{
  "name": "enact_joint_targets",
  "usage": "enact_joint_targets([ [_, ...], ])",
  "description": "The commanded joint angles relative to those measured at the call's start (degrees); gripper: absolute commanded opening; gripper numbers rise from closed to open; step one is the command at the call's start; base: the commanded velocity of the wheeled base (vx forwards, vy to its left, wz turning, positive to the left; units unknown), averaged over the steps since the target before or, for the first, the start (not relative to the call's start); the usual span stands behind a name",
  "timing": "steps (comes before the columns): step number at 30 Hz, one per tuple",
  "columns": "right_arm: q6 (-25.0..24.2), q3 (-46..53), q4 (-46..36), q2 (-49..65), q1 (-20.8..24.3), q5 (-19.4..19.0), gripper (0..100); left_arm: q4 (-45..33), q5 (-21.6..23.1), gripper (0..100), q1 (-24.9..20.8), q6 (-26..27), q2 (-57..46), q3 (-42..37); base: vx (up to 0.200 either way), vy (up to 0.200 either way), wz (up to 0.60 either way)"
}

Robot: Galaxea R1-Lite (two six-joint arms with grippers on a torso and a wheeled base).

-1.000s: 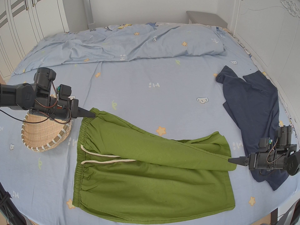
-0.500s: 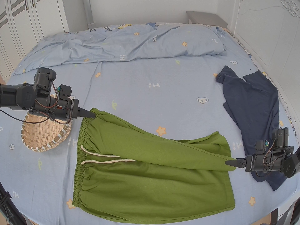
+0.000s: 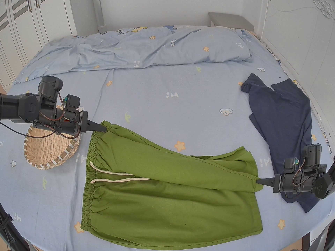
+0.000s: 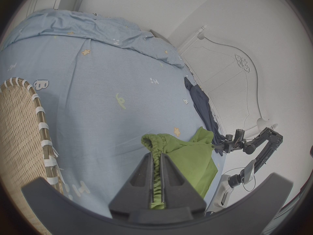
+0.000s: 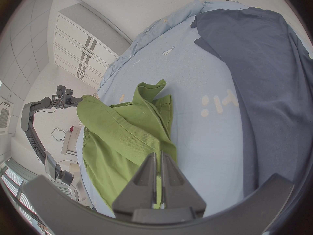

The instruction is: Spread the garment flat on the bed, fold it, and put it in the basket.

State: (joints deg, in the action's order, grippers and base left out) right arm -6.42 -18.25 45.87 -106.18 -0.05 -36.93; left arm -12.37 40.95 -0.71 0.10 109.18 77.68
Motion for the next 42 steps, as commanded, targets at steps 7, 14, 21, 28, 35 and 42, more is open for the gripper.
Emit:
enact_joint_targets([
  [7,-0.6,-1.2,-1.8,9.8,1.1,-0.1,0,-0.1,0.1,0,0.9,0.1,-0.6,-0.5,0.0,0.0,0.0],
  [14,-1.9,-9.3,-18.0,25.7,6.1,0.3,0,0.0,0.4,0,1.8,0.1,-2.4,-1.5,0.0,0.0,0.0],
  [21,-1.8,-24.0,-40.4,35.2,9.9,0.5,0,0.0,0.4,0,2.8,0.0,-3.7,-1.9,0.0,0.0,0.0],
  [28,-1.9,-30.7,-47.4,38.6,13.1,0.7,0,0.0,0.4,0,3.6,0.0,-4.0,-2.0,0.0,0.0,0.0],
  [35,-1.9,-31.8,-49.0,38.3,15.8,3.2,0,0.1,0.4,0,3.7,0.0,-4.0,-2.1,0.0,0.0,0.0],
  [42,-1.8,-30.9,-47.5,34.7,14.3,3.0,0,0.1,0.6,0,4.3,0.0,-4.0,-2.2,0.0,0.0,0.0],
])
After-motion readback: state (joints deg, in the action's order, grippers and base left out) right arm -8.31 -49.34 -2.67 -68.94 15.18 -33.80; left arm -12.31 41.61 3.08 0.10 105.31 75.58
